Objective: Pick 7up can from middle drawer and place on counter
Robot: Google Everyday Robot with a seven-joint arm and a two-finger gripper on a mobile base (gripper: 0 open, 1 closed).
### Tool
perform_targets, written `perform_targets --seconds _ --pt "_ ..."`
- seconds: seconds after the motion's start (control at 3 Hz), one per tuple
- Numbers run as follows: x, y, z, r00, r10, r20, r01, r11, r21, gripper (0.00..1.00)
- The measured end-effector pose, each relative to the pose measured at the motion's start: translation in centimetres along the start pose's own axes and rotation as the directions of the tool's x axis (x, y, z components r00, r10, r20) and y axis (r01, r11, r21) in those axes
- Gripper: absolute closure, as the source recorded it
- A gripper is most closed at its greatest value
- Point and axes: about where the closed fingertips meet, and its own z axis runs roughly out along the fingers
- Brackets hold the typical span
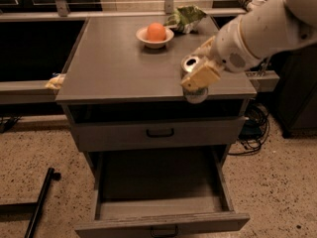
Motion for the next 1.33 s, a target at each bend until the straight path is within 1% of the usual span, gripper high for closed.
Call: perform_targets --seconds 0.33,0.67,1.0,1.33 --pt "-2.3 -4.8 2.7 0.999 -0.010 0.036 0.010 0.9999 -0.013 1.00" --pt "-3.7 -8.8 6.1 0.998 0.005 0.064 -0.002 0.9984 -0.056 1.00" --pt "-4.2 -11.5 8.9 0.996 0.051 0.073 -0.043 0.9938 -0.102 1.00" --pt "-3.4 -12.7 10.9 0.992 0.114 0.059 -0.105 0.9846 -0.140 1.00"
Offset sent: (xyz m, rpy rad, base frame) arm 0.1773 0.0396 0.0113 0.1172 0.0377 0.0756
